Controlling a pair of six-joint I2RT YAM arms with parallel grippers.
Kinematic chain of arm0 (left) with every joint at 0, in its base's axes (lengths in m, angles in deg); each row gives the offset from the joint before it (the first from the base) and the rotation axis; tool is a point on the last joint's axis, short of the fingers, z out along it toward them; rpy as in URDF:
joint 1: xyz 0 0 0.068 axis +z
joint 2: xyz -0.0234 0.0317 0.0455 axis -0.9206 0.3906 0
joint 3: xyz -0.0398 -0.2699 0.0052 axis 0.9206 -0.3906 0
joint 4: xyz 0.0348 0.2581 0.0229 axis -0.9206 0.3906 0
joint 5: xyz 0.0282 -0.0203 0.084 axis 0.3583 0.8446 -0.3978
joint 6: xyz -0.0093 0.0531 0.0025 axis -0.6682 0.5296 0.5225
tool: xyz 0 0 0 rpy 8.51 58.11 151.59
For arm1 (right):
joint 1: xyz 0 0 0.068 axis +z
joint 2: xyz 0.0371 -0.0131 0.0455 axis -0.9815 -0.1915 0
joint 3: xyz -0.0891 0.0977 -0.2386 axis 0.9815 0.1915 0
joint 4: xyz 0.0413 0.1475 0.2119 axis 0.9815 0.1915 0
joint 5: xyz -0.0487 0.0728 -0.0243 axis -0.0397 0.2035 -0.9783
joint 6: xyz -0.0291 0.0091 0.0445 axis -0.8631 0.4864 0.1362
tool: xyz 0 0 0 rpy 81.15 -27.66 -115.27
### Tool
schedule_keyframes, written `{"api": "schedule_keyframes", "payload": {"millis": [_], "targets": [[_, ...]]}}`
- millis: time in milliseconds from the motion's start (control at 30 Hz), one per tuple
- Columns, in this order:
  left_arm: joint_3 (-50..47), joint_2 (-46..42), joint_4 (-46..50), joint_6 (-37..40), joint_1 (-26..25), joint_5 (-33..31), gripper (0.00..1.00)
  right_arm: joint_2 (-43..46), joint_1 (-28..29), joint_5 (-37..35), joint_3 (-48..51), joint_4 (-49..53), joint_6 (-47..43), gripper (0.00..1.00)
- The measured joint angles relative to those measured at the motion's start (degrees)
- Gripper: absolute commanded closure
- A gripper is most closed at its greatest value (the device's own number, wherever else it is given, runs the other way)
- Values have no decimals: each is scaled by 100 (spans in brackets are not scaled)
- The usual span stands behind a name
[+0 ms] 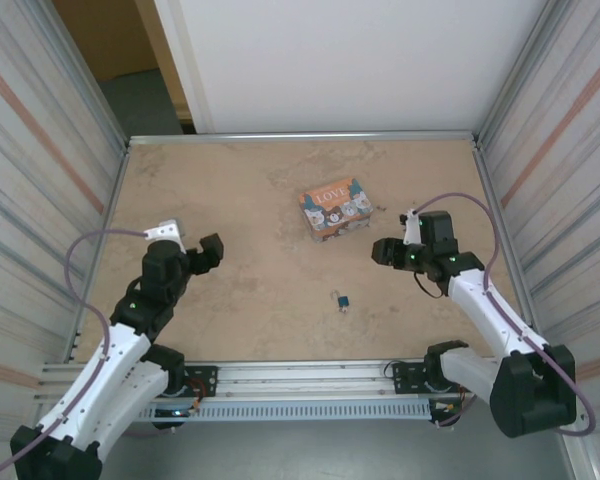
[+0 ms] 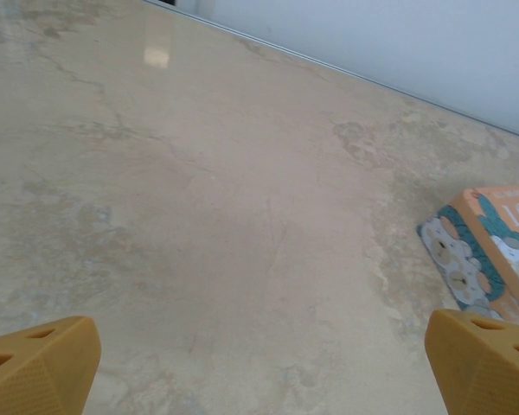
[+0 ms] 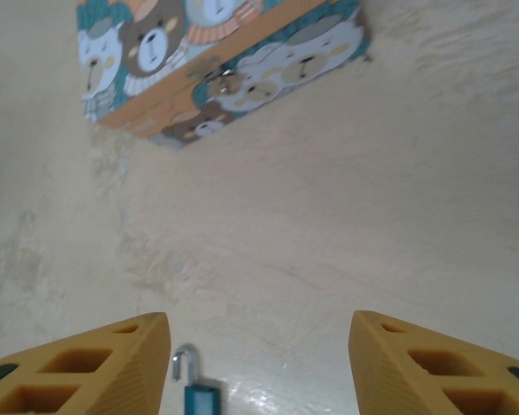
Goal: Unlock a padlock with a key
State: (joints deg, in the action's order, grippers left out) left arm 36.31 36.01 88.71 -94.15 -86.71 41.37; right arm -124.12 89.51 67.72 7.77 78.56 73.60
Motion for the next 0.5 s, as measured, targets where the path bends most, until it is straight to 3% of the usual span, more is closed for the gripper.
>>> {"api": "schedule_keyframes", "payload": {"millis": [333,500], "targets": [[4,-256,168,173,299,-734,1,678,-726,-354,372,-345,92,2],[4,-334,181,286,546,-879,1,721,-1040,-485,544,-654,166,1]]}}
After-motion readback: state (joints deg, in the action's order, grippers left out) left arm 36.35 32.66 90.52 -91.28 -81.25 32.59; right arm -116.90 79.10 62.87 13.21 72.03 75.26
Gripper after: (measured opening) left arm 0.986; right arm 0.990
